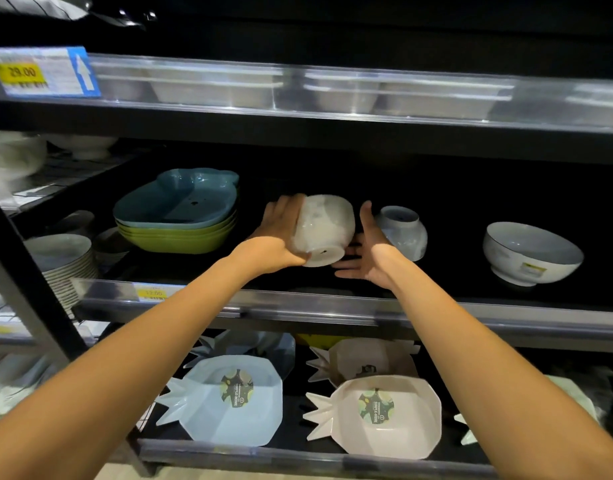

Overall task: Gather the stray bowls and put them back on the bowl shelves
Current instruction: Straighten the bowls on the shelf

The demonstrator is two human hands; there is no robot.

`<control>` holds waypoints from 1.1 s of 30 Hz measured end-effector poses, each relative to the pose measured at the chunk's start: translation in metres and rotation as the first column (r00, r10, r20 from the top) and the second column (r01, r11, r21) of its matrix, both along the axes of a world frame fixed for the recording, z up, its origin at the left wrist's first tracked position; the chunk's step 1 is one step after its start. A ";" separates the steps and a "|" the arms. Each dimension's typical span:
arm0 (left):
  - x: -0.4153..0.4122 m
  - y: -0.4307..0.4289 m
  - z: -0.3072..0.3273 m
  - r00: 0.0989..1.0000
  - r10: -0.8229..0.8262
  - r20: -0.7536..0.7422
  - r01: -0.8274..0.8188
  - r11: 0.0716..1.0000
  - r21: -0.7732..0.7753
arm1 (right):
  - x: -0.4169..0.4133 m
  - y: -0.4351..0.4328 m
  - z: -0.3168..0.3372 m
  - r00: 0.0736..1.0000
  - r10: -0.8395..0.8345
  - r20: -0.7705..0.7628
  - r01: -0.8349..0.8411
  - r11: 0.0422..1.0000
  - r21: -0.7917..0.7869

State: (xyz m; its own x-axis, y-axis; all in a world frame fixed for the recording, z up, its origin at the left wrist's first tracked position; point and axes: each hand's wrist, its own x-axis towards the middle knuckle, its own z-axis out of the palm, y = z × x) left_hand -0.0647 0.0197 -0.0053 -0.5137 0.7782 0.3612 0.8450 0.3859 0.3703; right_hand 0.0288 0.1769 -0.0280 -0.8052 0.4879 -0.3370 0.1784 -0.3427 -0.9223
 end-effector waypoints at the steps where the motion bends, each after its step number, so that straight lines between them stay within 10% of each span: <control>1: -0.001 -0.003 -0.003 0.998 -0.050 -0.048 0.049 0.998 -0.032 | 0.000 0.001 -0.002 1.000 0.004 0.002 -0.004 0.999 -0.034; 8: -0.011 -0.004 -0.024 0.958 -0.211 -0.196 0.201 0.977 -0.067 | -0.010 -0.006 -0.010 0.985 -0.125 -0.115 0.109 0.985 -0.134; 14: -0.013 0.007 -0.024 0.919 0.025 0.392 -0.125 0.965 0.231 | -0.017 -0.001 -0.019 0.972 -0.188 -0.140 0.178 0.981 -0.080; 19: -0.013 0.009 -0.032 0.492 -0.131 0.861 -0.273 0.915 0.296 | -0.022 -0.002 -0.027 0.976 -0.181 -0.122 0.186 0.982 0.030; 33: -0.022 -0.007 -0.034 0.404 -0.152 0.902 -0.399 0.858 0.323 | -0.033 -0.018 -0.027 0.979 -0.151 -0.138 0.167 0.980 0.110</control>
